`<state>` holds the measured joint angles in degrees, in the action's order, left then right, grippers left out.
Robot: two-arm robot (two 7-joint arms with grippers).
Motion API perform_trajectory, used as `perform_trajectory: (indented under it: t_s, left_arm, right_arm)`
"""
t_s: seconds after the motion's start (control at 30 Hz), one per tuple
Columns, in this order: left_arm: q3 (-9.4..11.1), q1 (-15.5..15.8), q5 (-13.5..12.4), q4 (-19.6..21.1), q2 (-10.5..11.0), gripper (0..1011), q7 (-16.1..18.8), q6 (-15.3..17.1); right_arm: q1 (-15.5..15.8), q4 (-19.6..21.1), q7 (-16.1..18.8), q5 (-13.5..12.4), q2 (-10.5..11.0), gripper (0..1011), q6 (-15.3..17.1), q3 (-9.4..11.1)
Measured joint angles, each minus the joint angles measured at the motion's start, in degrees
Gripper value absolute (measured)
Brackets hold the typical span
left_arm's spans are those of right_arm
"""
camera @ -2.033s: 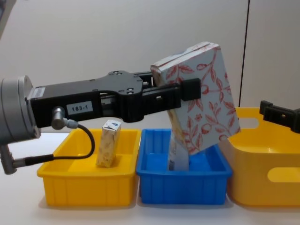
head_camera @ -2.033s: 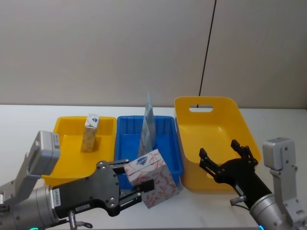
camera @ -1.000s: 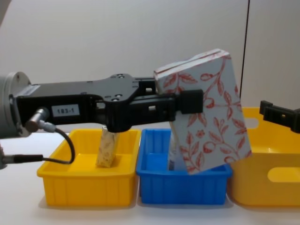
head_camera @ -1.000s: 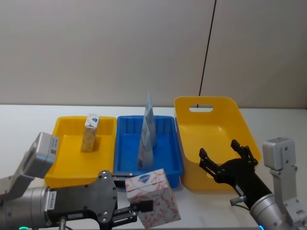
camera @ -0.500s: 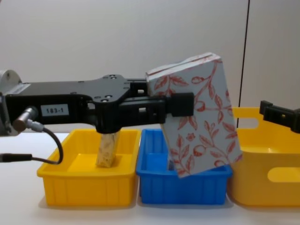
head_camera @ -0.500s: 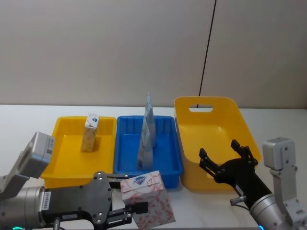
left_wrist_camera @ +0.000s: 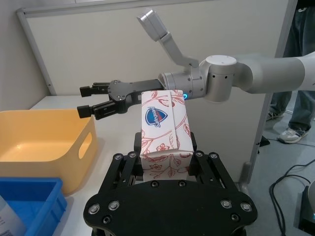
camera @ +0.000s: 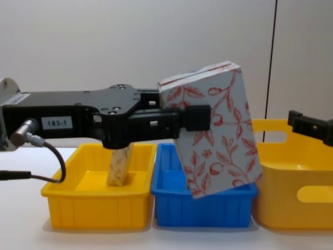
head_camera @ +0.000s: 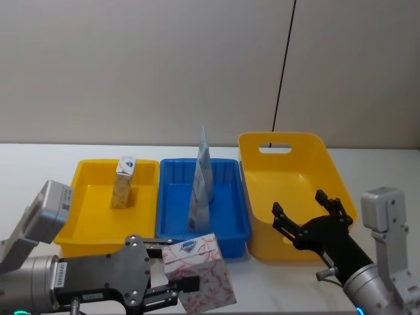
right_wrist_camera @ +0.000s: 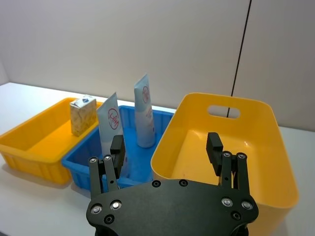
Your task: Bimanual collaborative sorting of washing and personal care products
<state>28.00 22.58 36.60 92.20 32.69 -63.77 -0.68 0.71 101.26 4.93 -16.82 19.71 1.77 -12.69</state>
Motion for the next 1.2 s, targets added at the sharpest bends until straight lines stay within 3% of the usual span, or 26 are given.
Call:
perform_trajectory:
  t_s: [0.43, 1.2]
  left_arm:
    - [0.03, 0.00, 0.05, 0.08, 0.24, 422, 0.17, 0.11]
    - [0.03, 0.00, 0.05, 0.13, 0.36, 422, 0.27, 0.15]
  right_arm:
    - [-1.88, -0.38, 7.34, -3.16, 2.61, 1002, -1.72, 1.00]
    - [-9.47, -6.29, 27.79, -11.74, 9.17, 1002, -4.44, -0.39]
